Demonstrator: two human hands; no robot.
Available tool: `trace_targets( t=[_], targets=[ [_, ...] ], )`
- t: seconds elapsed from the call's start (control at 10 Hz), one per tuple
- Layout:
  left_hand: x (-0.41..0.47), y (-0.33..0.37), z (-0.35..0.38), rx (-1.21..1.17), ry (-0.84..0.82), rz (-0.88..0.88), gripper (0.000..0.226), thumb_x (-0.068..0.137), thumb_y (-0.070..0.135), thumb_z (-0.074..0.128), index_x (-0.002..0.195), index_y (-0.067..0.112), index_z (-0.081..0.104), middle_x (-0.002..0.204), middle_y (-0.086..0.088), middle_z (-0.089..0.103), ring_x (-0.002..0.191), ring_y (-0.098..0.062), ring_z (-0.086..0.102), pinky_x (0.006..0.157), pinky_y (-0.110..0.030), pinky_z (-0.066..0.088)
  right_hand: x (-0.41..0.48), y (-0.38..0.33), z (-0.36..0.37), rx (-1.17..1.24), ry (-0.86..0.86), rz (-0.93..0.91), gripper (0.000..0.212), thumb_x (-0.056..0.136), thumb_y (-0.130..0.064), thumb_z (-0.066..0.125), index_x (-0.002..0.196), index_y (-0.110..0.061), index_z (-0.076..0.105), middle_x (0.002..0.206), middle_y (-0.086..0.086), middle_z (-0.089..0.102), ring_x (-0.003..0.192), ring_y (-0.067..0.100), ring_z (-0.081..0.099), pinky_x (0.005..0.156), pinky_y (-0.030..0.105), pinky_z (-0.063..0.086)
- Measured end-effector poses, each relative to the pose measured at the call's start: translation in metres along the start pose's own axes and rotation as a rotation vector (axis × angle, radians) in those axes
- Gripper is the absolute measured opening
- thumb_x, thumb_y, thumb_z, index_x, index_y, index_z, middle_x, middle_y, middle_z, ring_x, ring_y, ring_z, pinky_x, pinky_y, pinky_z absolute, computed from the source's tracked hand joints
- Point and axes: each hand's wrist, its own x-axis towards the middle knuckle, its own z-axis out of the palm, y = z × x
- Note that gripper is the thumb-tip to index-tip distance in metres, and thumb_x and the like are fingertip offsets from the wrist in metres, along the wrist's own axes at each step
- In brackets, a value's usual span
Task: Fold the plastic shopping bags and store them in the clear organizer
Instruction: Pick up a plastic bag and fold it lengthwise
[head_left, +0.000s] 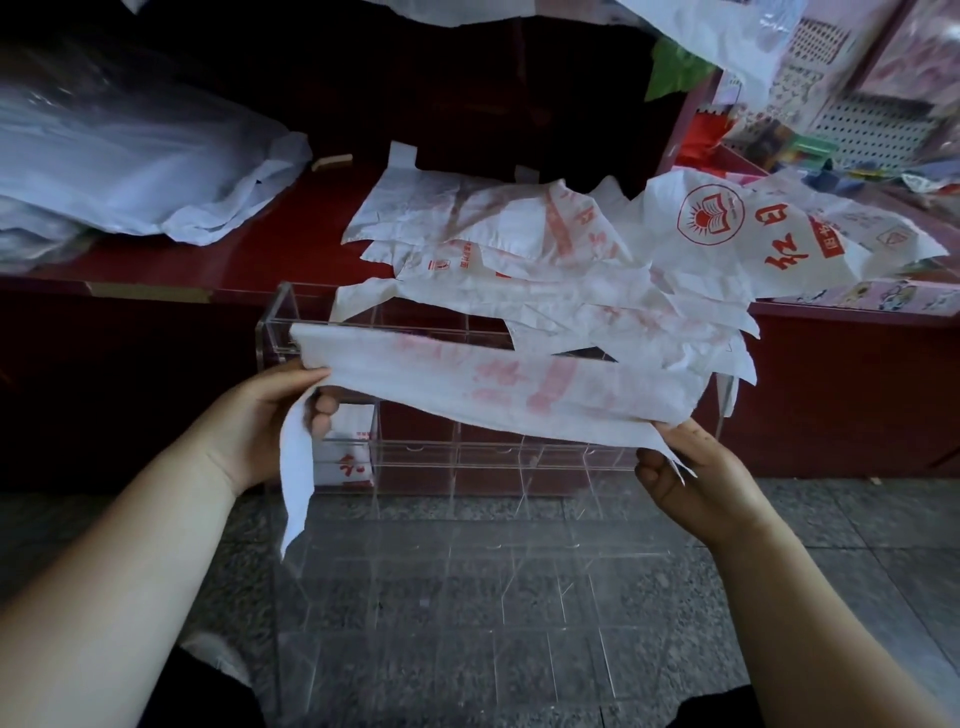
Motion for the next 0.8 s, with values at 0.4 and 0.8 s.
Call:
trace_targets(
  t=[0.4,0.8],
  targets=[
    [0.002,-0.006,0.002,0.599,0.157,0.088,0.036,0.068,0.047,0.065,0.047,0.018,0.063,0.05,0.009,0.06,0.063,-0.015,0.054,0.063,-0.023,0.041,0.001,-0.001,0.002,-0.226,0.071,0.049,0.049,0.092,-0.021,0.041,0.052,-0.012,0.067,0.057,0.005,0.063,0.05,0.01,0.061,0.049,0.018,0.049],
    [0.008,-0.009,-0.005,0.715,0.075,0.184,0.029,0.082,-0.006,0.057,0.083,0.022,0.06,0.075,0.009,0.067,0.059,0.014,0.06,0.057,0.001,0.043,0.001,-0.004,0.009,-0.412,0.31,-0.142,0.017,0.086,0.0,0.055,0.077,-0.013,0.061,0.058,-0.003,0.065,0.051,0.005,0.06,0.047,0.017,0.05]
  ],
)
